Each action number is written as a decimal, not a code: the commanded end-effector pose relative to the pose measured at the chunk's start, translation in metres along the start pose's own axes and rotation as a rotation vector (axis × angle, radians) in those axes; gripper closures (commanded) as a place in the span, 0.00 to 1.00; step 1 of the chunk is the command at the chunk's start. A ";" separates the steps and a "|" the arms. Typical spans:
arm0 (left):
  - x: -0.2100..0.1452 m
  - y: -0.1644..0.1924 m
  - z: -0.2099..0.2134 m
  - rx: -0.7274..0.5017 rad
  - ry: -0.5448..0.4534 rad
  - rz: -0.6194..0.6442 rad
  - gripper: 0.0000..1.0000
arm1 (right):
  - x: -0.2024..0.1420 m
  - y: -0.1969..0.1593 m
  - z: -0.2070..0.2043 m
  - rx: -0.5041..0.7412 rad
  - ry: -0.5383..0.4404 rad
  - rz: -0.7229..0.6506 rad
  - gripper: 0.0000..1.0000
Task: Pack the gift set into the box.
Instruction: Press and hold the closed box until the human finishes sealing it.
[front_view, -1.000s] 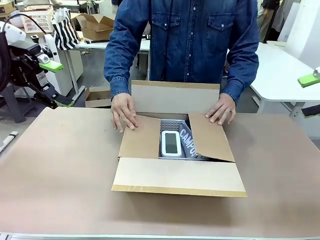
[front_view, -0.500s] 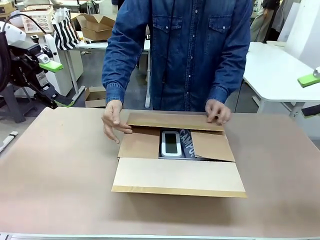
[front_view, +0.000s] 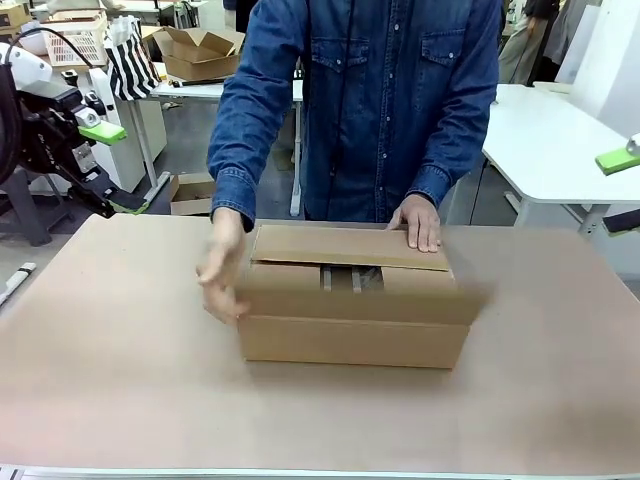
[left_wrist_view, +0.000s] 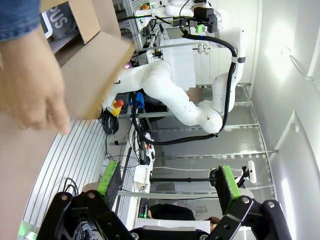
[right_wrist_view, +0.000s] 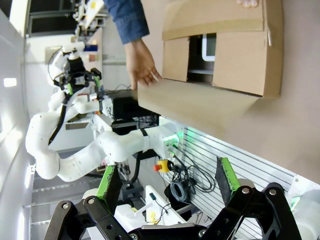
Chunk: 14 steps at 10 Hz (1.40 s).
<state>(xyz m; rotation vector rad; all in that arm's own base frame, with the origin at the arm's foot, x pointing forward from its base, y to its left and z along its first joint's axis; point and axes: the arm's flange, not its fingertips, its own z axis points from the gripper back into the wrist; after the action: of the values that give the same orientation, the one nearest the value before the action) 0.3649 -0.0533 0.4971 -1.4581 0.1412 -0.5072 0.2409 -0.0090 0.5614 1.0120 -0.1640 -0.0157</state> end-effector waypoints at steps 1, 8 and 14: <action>-0.001 -0.003 0.000 -0.019 -0.002 -0.009 0.00 | 0.002 0.003 0.001 0.021 -0.002 0.020 0.00; -0.001 -0.003 0.000 -0.019 -0.002 -0.009 0.00 | 0.002 0.003 0.001 0.021 -0.002 0.020 0.00; -0.001 -0.003 0.000 -0.019 -0.002 -0.009 0.00 | 0.002 0.003 0.001 0.021 -0.002 0.020 0.00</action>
<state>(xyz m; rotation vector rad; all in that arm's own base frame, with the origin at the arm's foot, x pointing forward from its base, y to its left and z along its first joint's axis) 0.3649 -0.0534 0.4971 -1.4581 0.1412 -0.5072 0.2408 -0.0090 0.5614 1.0121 -0.1637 -0.0155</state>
